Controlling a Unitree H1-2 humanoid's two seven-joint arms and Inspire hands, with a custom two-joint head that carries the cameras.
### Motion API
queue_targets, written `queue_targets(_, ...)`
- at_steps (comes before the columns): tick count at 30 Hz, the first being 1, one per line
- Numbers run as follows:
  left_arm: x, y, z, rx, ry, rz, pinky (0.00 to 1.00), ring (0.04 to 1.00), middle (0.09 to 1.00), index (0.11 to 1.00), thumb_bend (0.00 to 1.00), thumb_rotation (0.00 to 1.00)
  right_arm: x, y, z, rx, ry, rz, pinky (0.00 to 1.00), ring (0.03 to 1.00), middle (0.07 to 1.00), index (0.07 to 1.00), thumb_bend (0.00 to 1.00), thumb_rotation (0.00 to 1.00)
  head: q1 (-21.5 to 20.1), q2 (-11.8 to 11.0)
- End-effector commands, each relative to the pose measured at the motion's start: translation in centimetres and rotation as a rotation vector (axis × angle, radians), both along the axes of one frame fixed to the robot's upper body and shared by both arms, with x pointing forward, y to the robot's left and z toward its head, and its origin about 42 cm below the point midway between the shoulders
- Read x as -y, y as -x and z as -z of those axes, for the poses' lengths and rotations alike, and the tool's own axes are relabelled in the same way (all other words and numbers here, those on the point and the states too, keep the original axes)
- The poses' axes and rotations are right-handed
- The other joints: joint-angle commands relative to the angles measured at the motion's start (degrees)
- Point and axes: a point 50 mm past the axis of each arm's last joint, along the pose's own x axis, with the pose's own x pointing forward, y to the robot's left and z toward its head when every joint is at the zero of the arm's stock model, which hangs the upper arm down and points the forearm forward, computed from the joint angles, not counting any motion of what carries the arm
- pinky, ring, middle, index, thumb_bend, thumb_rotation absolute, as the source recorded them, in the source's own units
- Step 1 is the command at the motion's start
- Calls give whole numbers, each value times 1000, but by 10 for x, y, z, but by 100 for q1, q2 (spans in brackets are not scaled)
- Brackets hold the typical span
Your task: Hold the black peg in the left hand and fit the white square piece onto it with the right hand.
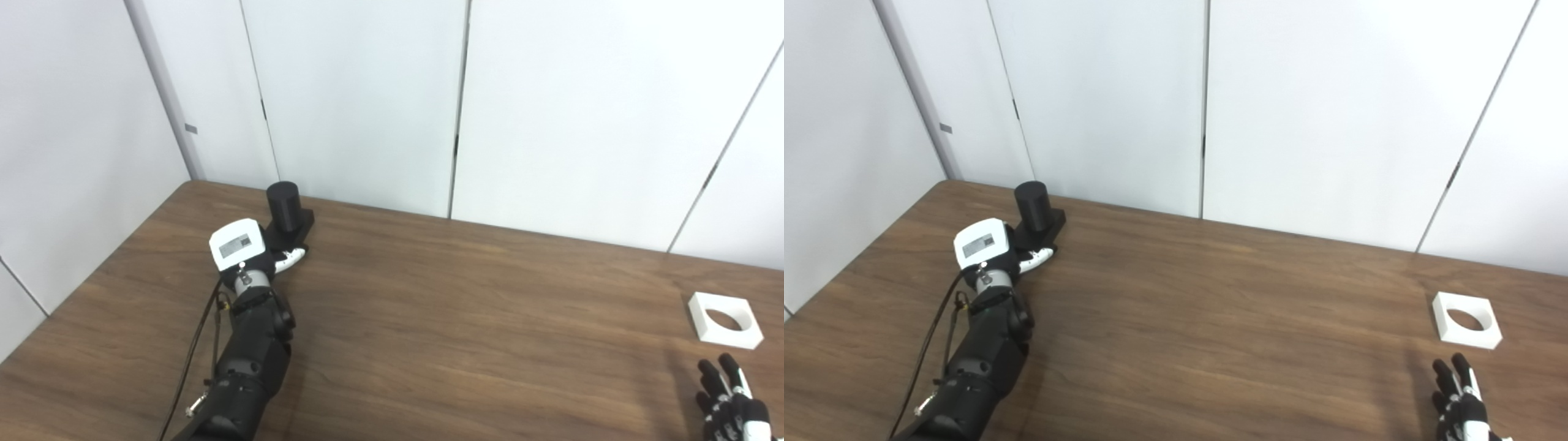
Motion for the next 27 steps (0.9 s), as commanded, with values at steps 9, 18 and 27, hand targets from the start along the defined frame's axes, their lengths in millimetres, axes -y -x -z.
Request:
queue_targets(9, -4, -10, -29, 141, -19, 20, 900, 835, 763, 496, 514, 88, -2, 4, 9, -27, -10, -27, 1000, 1000, 960, 1000, 572, 1000, 8, 6)
queue_targets(18, -6, -8, -27, 172, 0, 28, 844, 821, 752, 485, 511, 60, -2, 4, 9, -30, -4, -20, 1000, 1000, 955, 1000, 572, 1000, -16, 13)
queue_targets(27, 9, 10, -33, 235, 226, 105, 805, 827, 753, 486, 508, 53, -5, 4, 8, -23, 5, -23, 1000, 1000, 948, 1000, 585, 1000, -206, 73)
